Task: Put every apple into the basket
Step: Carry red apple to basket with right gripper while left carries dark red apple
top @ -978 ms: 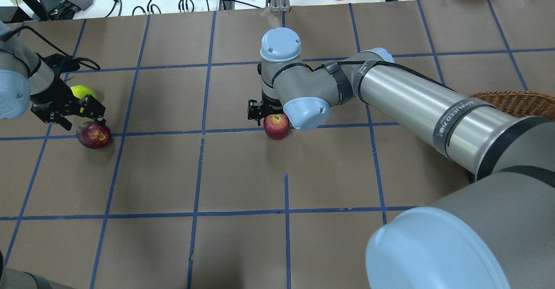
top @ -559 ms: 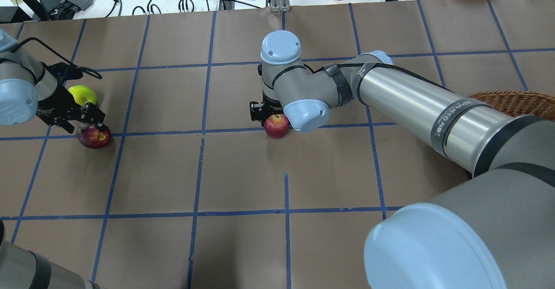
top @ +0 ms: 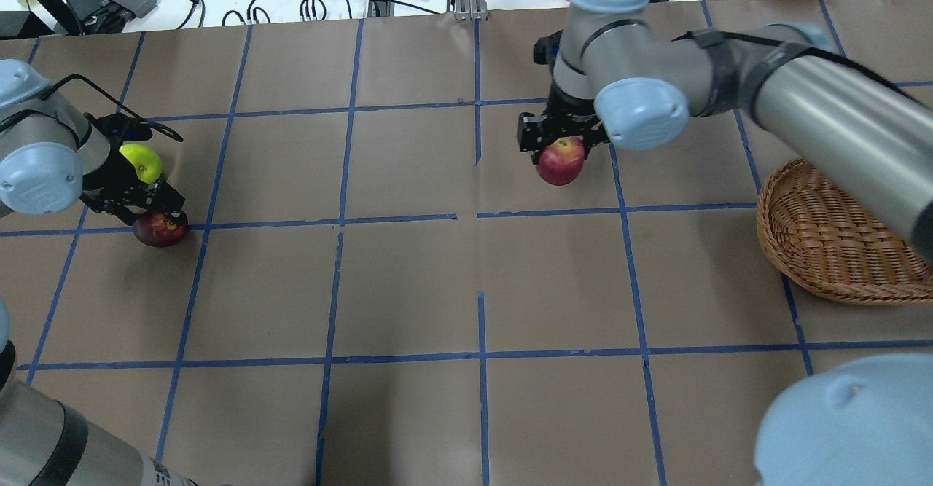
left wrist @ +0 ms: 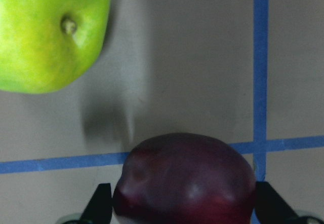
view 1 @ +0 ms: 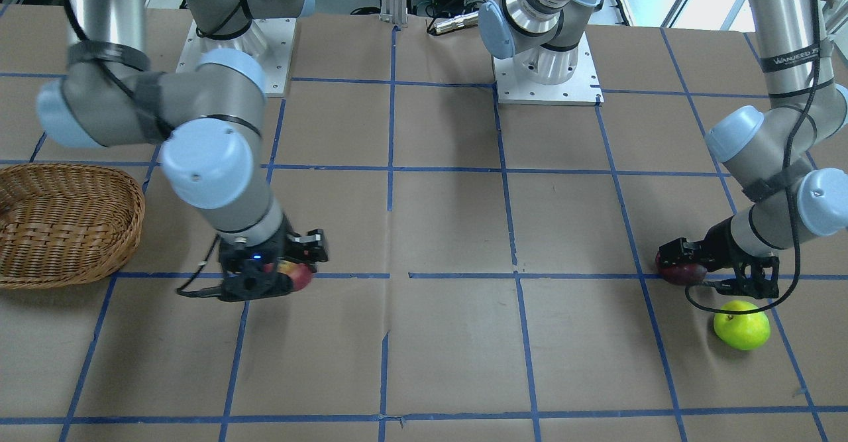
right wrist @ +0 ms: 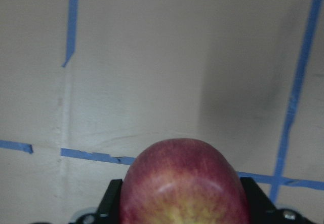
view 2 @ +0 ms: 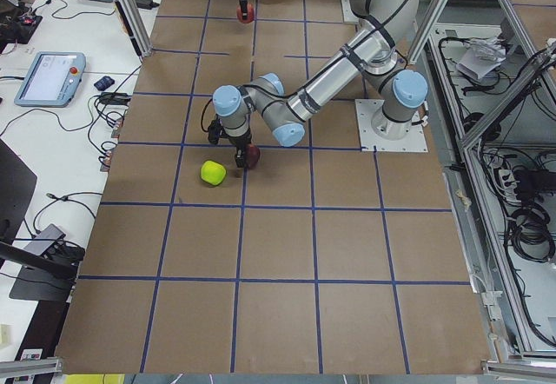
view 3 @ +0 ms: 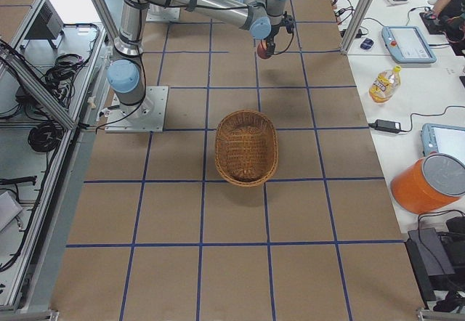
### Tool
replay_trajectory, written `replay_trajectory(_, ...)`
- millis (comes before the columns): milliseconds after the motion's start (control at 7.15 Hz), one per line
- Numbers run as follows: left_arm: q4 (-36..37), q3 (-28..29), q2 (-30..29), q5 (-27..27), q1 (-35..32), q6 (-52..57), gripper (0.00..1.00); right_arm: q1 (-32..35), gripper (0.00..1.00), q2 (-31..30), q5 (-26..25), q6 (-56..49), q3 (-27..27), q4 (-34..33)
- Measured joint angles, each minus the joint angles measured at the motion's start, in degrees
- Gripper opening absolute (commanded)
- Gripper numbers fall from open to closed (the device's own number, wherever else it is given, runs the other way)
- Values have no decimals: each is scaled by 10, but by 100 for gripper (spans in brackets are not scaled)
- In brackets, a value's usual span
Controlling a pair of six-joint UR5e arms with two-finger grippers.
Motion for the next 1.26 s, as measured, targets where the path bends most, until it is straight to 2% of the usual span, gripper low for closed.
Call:
replay_trajectory(140, 0, 0, -3, 0, 0, 6, 38, -61, 53, -32, -20, -71, 15, 22)
replay_trajectory(280, 0, 1, -4, 1, 0, 11, 0, -124, 51, -57, -39, -146, 33, 32)
replay_trajectory(559, -16, 2, 4, 2, -2, 20, 0, -267, 53, -73, -64, -331, 68, -1)
replay_trajectory(699, -45, 14, 16, 5, -10, 12, 0, -341, 59, -67, -52, -426, 77, -30)
replay_trajectory(839, -102, 49, 32, 6, -39, -7, 0, -399, 65, -51, -28, -503, 80, -53)
replay_trajectory(978, -167, 101, 46, -1, -101, -25, 0, -443, 67, -32, -7, -556, 82, -75)
replay_trajectory(1118, -194, 140, 48, -29, -172, -56, 0, -472, 86, -19, 8, -586, 82, -84)
replay_trajectory(1258, -176, 154, 41, -73, -237, -129, 0, -488, 100, -11, 16, -605, 80, -88)
